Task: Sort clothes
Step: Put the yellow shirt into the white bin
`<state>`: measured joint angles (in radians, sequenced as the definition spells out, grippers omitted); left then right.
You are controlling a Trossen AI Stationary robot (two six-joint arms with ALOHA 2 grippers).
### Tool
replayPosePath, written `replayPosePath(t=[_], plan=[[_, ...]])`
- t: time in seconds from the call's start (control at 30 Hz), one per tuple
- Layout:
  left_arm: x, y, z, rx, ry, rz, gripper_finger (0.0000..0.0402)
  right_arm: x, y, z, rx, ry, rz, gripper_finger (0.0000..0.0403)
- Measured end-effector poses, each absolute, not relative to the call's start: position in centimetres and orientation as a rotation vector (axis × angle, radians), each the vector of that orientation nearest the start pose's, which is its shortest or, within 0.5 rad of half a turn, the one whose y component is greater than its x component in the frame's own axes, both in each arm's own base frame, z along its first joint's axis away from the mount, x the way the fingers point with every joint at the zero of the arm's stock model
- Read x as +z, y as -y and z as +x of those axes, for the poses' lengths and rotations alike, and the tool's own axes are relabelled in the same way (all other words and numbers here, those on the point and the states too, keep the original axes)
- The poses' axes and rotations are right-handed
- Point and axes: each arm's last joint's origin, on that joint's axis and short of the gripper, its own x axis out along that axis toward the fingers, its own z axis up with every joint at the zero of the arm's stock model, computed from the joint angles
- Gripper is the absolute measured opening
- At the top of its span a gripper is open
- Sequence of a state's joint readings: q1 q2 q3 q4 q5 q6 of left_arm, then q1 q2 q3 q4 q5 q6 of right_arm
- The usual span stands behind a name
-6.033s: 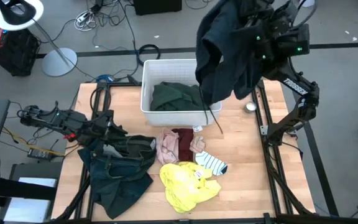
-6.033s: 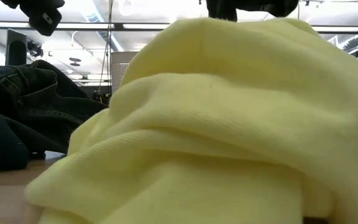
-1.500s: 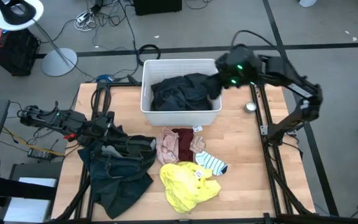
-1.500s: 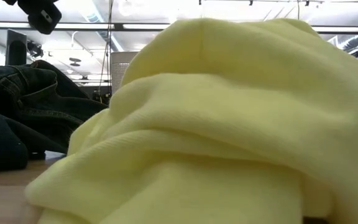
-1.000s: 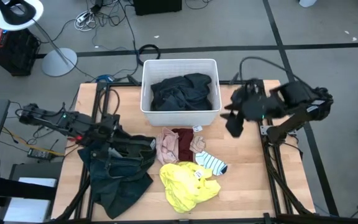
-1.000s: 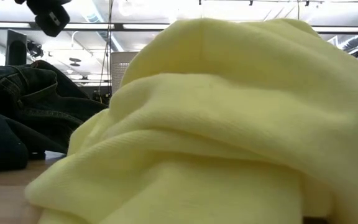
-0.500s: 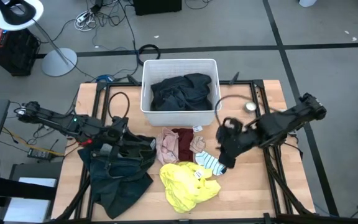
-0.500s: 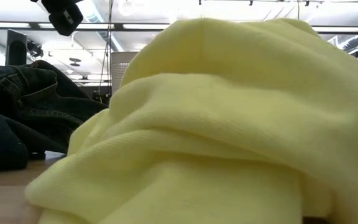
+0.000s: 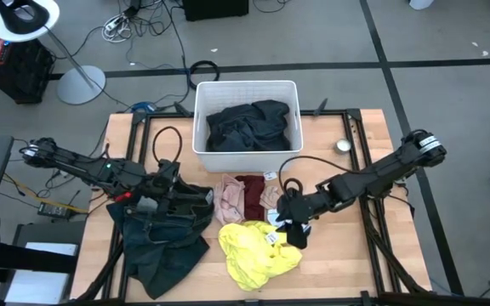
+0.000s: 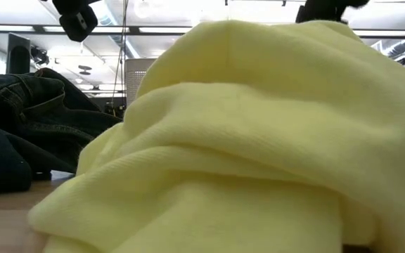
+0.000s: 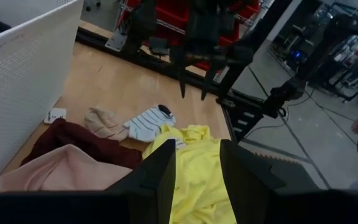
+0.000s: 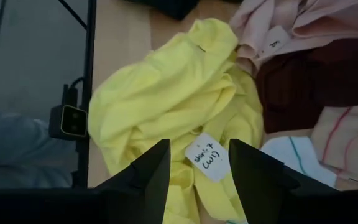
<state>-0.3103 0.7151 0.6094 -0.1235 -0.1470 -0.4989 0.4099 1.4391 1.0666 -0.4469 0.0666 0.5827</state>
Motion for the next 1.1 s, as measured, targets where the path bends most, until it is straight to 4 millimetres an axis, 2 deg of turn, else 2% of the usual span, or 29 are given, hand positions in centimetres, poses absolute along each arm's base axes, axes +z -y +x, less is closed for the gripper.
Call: replayPosePath(t=[0.17, 0.3, 0.5, 0.63, 0.9, 1.1], plan=[[28.8, 4.6, 15.9, -0.088, -0.262, -0.451, 0.0131, 23.7, -11.8, 27.7, 0.098, -0.79, 0.394, 0.0163], [28.6, 4.6, 16.1, -0.056, -0.264, -0.459, 0.0131, 22.6, -11.8, 27.6, 0.104, -0.753, 0.433, 0.0166], [28.2, 4.7, 16.4, -0.045, -0.289, -0.469, 0.0131, 22.9, -12.5, 27.4, 0.185, -0.734, 0.317, 0.0199], [28.1, 4.8, 16.7, -0.042, -0.298, -0.481, 0.0131, 23.0, -13.2, 28.2, 0.193, -0.703, 0.273, 0.0232], [28.0, 4.9, 16.9, -0.04, -0.301, -0.485, 0.0131, 21.4, -15.5, 32.6, 0.243, -0.756, 0.163, 0.03], [27.9, 4.9, 16.9, -0.04, -0.305, -0.496, 0.0131, 20.6, -16.9, 35.6, 0.261, -0.775, 0.094, 0.0322]])
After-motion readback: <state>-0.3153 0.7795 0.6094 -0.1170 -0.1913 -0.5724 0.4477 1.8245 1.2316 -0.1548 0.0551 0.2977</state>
